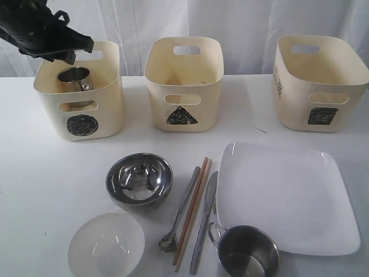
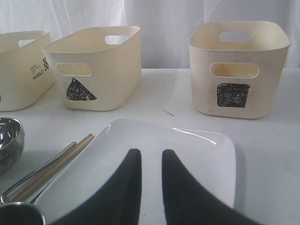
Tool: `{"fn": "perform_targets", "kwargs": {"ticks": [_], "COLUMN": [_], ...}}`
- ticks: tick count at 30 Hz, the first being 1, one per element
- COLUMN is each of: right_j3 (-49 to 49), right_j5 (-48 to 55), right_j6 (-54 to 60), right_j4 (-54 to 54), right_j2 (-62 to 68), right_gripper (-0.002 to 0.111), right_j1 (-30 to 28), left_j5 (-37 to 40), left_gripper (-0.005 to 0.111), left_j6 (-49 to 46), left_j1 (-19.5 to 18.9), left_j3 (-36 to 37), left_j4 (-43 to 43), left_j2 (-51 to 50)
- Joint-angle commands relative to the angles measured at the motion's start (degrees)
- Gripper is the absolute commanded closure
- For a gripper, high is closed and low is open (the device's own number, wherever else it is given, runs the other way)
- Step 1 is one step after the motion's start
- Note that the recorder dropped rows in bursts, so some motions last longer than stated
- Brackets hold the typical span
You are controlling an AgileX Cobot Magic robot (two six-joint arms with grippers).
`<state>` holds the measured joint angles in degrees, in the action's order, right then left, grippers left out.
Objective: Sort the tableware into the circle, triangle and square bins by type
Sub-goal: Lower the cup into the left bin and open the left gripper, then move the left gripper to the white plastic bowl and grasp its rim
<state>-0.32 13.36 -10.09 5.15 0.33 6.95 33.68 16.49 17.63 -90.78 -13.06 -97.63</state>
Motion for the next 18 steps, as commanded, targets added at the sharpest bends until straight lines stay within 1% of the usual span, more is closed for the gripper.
{"fn": "perform_targets", "kwargs": {"ticks": [1,8,10,15,18], "right_j3": [0.32,0.32,0.32,0.32,0.32], "right_j5": [-0.2,-0.2,-0.2,-0.2,-0.2], "right_j6": [-0.2,-0.2,-0.2,-0.2,-0.2], "right_j4": [0.38,0.38,0.38,0.38,0.38], "right_j2": [-0.33,-0.33,-0.33,-0.33,-0.33], "right_gripper": [0.092,0.092,0.092,0.092,0.092], "right_j1": [-0.15,-0.15,-0.15,-0.15,-0.15], "left_j5": [2.78,-1.8,-2.71,-2.81,-3.91], "left_gripper": [0.061,0.061,0.061,0.06,0.054], "left_j6": [-1.11,-1.11,-1.11,-1.96,-1.15], "left_j1": [2.55,7.19,9.03,14.51,16.9], "left_j3": [8.75,26.06,31.03,40.43,44.94], "left_j4": [2.35,8.91,9.66,11.31,12.29], "left_j2": [9.73,21.64,25.05,32.07,34.18]}}
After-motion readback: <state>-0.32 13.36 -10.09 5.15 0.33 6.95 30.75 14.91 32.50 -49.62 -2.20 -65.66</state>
